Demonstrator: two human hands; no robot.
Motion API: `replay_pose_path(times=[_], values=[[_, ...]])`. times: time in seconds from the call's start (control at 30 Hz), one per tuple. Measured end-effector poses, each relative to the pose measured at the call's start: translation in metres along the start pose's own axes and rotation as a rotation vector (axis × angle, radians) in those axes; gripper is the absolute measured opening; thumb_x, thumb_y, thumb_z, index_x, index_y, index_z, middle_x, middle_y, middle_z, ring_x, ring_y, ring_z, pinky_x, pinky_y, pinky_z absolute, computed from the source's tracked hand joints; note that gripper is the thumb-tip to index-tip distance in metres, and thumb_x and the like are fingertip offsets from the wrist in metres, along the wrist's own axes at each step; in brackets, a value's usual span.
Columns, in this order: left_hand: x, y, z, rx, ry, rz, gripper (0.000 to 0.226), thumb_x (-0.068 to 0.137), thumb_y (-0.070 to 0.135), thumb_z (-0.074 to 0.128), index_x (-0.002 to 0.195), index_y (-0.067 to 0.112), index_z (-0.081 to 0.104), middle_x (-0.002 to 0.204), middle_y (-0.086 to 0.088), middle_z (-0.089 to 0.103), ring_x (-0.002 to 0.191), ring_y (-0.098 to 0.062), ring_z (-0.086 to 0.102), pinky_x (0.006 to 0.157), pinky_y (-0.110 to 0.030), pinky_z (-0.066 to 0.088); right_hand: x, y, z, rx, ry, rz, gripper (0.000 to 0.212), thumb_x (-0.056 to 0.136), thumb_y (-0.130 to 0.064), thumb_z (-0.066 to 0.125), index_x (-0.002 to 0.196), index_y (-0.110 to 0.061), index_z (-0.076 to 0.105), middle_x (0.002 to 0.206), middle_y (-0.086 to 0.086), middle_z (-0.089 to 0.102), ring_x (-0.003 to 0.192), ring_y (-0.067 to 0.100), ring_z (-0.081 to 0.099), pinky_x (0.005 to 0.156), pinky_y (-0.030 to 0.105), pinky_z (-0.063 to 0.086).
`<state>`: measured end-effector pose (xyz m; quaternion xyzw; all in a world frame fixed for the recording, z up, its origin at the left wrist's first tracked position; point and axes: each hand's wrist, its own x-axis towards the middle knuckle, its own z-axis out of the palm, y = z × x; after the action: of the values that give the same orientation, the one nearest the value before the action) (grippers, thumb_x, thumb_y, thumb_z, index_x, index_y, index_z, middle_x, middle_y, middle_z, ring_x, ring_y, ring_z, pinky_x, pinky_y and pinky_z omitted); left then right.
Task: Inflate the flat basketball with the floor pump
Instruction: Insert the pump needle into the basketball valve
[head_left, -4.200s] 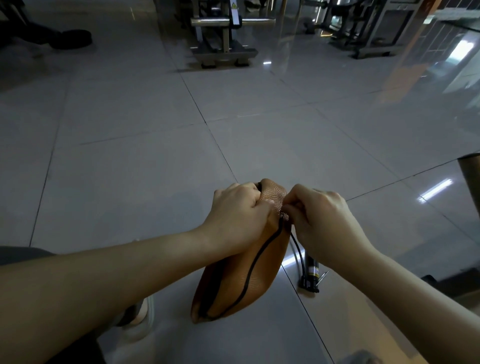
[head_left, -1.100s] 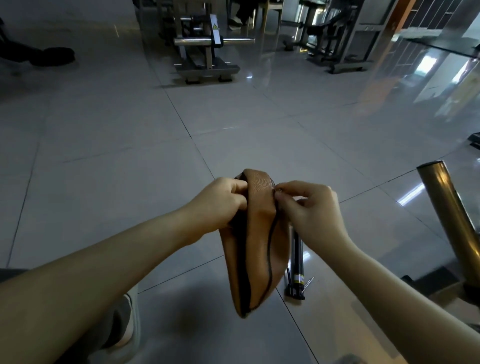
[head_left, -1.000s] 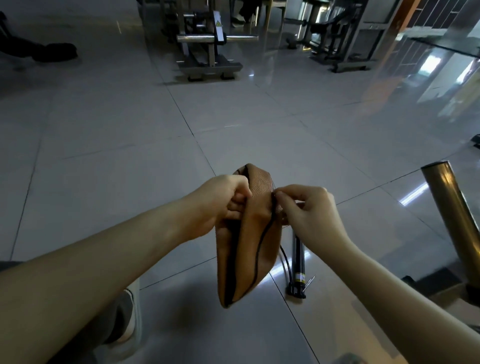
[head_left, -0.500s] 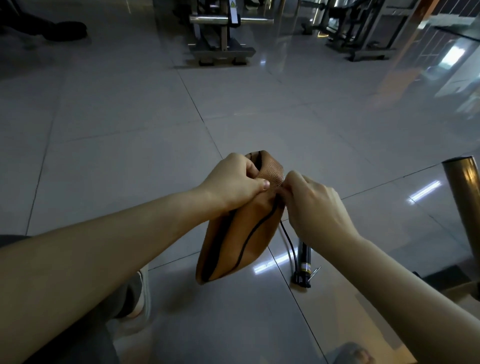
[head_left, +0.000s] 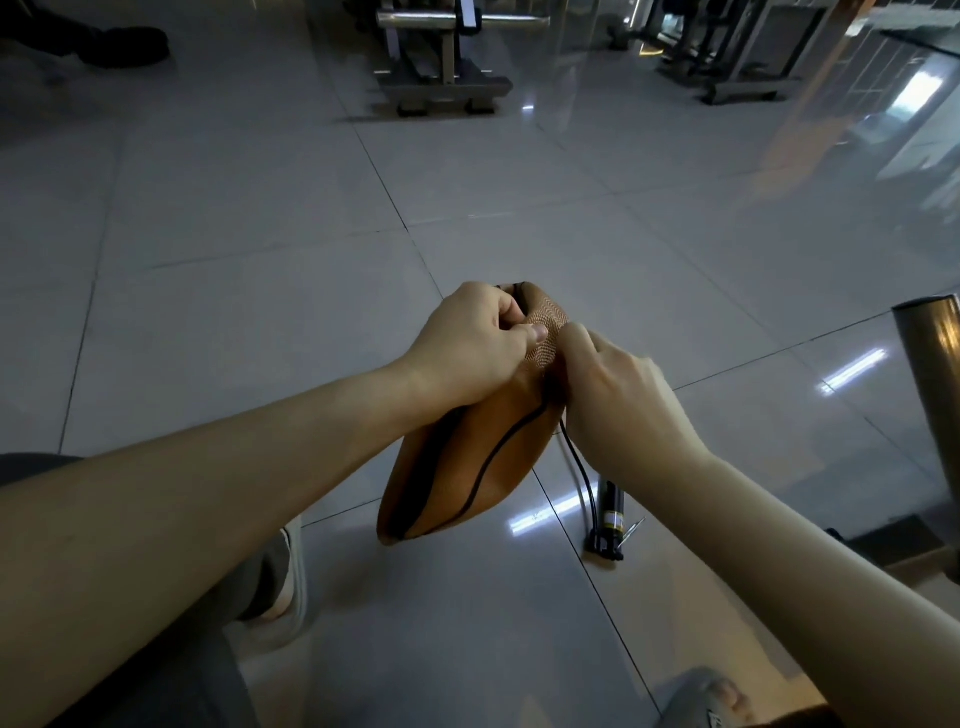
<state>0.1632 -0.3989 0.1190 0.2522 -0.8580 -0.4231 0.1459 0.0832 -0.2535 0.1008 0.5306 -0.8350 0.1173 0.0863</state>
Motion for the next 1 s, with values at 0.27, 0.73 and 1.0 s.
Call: replay_pose_path(times=[0.27,0.73,1.0], values=[[0.002,0.001,0.005,-0.042,0.018,-0.034,0.027,0.095,0.032,0.068,0.089,0.007,0.073,0.08,-0.01,0.073,0.073,-0.015,0.069,0.062,-0.022,0.052,0.006,0.002,-0.004,0.106,-0.05,0.188,0.014,0.083,0.002,0.051,0.094,-0.006,0.046,0.066,0.003,0.042,0.058,0.03,0.045,0.048,0.034,0.033],[0.004,0.002,-0.003,-0.084,-0.048,-0.029,0.023,0.094,0.031,0.069,0.088,0.01,0.073,0.085,-0.009,0.073,0.081,-0.018,0.071,0.075,-0.033,0.058,-0.002,0.023,-0.032,0.835,0.025,0.341,0.01,0.094,-0.021,0.063,0.092,-0.011,0.065,0.075,0.004,0.068,0.055,0.024,0.068,0.053,0.037,0.058],[0.005,-0.001,0.009,-0.136,-0.076,-0.112,0.021,0.092,0.029,0.071,0.087,0.009,0.073,0.083,-0.007,0.072,0.076,-0.015,0.067,0.062,-0.027,0.049,-0.004,0.021,-0.002,0.223,0.101,0.003,0.005,0.087,-0.007,0.056,0.082,-0.007,0.058,0.078,0.003,0.057,0.063,0.026,0.053,0.058,0.043,0.048]])
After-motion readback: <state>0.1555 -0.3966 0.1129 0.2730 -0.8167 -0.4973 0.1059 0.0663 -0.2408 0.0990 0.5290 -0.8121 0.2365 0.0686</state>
